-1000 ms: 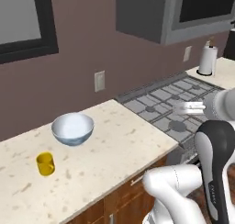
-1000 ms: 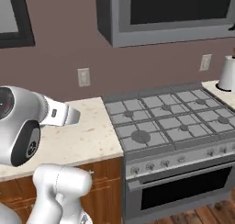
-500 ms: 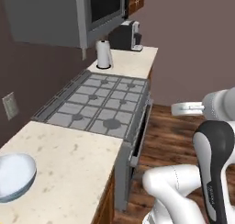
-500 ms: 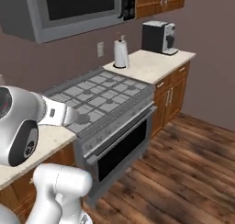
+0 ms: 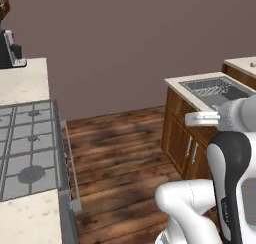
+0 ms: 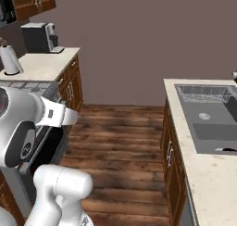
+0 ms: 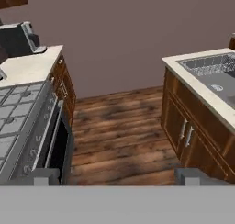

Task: Clear the mugs and bowl far away from the sink.

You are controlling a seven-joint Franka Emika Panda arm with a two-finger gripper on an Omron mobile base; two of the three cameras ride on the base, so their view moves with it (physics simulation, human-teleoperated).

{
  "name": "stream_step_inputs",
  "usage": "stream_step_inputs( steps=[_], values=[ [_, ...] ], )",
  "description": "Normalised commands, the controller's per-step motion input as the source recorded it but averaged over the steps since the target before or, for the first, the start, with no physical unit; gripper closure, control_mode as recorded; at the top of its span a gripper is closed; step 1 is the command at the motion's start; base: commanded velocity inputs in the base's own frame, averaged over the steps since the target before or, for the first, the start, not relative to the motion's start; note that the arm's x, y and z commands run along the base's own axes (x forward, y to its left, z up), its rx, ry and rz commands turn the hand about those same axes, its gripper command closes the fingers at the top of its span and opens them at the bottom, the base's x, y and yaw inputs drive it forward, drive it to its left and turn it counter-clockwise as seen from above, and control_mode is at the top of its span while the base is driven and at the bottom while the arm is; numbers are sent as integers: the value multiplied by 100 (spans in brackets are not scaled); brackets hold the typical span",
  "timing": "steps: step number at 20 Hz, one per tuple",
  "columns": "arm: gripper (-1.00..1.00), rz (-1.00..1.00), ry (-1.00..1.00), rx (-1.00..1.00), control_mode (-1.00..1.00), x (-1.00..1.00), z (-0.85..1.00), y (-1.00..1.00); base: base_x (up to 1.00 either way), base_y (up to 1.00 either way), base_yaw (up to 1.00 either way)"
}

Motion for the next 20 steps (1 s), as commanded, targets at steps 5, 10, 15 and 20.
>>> stream_step_inputs(
  steps=[5,10,15,20],
  values=[
    [-100,0,0,0,100,0,0,0,33,-79,-57],
    [-100,0,0,0,100,0,0,0,59,-29,-46],
    [-100,0,0,0,100,0,0,0,67,17,-48],
    [-100,0,0,0,100,0,0,0,100,44,-36]
  ],
)
